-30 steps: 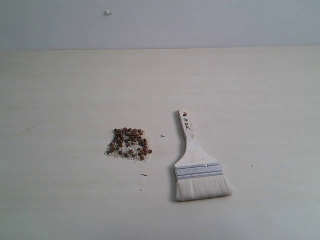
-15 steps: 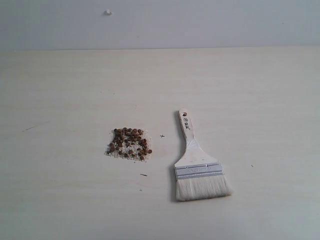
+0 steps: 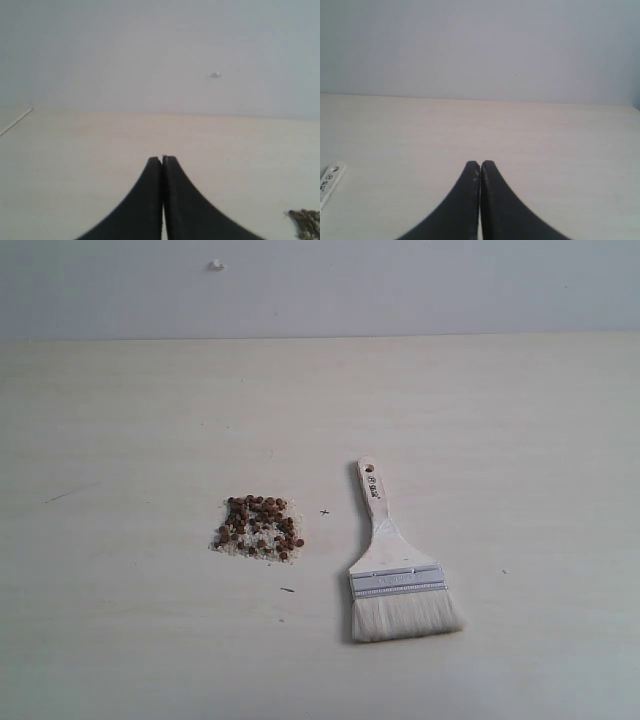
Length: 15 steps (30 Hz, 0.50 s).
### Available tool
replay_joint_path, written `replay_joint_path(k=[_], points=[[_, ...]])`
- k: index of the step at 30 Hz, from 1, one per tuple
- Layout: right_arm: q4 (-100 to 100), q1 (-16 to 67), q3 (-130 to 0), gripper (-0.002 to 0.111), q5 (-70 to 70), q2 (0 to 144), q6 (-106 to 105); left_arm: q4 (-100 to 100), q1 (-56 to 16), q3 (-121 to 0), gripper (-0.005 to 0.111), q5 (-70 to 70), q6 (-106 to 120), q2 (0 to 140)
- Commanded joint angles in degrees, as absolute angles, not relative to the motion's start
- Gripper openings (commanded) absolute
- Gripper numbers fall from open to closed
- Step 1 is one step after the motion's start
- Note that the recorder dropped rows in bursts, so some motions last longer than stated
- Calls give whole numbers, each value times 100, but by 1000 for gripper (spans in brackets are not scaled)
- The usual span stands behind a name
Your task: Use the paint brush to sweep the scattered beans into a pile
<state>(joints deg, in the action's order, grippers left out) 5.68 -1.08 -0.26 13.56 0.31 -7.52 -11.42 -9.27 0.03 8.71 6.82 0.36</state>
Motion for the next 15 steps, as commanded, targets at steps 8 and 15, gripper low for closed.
replay_joint_path(k=[8,15], points=[[563,-133,0,0,1359,0,-733,-1065,-963,0,0,1949,754,0],[563,-133,0,0,1207,0,-733,-646,-963,0,0,2034,979,0]])
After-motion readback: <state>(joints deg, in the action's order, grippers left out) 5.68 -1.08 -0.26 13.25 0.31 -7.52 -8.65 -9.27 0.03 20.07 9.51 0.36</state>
